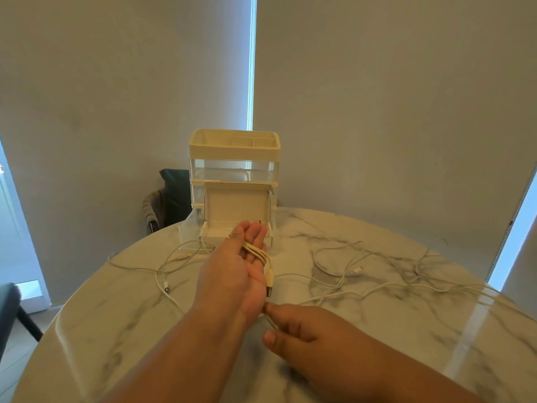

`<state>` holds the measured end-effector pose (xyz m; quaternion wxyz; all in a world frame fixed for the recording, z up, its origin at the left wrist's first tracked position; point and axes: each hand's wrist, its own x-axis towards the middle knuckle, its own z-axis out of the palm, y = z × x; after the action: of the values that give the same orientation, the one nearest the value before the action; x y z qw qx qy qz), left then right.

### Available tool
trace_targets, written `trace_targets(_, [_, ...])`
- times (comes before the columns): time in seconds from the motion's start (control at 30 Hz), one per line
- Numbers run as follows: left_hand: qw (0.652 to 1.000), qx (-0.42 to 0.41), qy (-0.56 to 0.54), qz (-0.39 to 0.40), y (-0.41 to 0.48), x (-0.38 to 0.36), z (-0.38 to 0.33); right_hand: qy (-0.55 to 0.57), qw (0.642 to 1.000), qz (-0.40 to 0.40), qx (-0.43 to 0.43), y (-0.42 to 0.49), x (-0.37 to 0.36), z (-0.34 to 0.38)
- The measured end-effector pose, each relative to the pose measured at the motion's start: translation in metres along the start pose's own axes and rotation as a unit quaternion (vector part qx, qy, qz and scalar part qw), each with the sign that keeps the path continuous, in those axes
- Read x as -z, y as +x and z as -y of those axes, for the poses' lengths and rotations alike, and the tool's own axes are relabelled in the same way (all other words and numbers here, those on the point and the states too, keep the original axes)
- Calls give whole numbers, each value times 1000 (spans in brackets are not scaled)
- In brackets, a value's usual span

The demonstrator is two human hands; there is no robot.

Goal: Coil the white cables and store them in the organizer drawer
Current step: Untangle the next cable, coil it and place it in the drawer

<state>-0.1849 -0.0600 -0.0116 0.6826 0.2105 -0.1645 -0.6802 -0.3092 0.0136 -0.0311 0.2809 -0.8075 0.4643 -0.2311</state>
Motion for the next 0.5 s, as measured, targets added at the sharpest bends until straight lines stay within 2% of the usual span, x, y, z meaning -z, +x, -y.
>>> trace_targets(0.07, [999, -19, 32, 15, -1, 0, 0, 6, 999, -47, -1, 0, 5, 1])
trace_targets(0.13, [992, -50, 108, 39, -3, -1, 0, 30, 991, -123, -39, -2, 11, 1])
trace_targets(0.23, [967, -83, 225, 88, -7, -1, 3, -18, 977, -193, -93, -4, 19, -2])
trace_targets(0.43, [958, -104, 250, 90, -5, 2, 4, 22, 964, -207, -166, -8, 32, -6])
trace_targets(0.5, [928, -148, 326, 103, -6, 5, 5, 11, 965, -210, -153, -8, 29, -6])
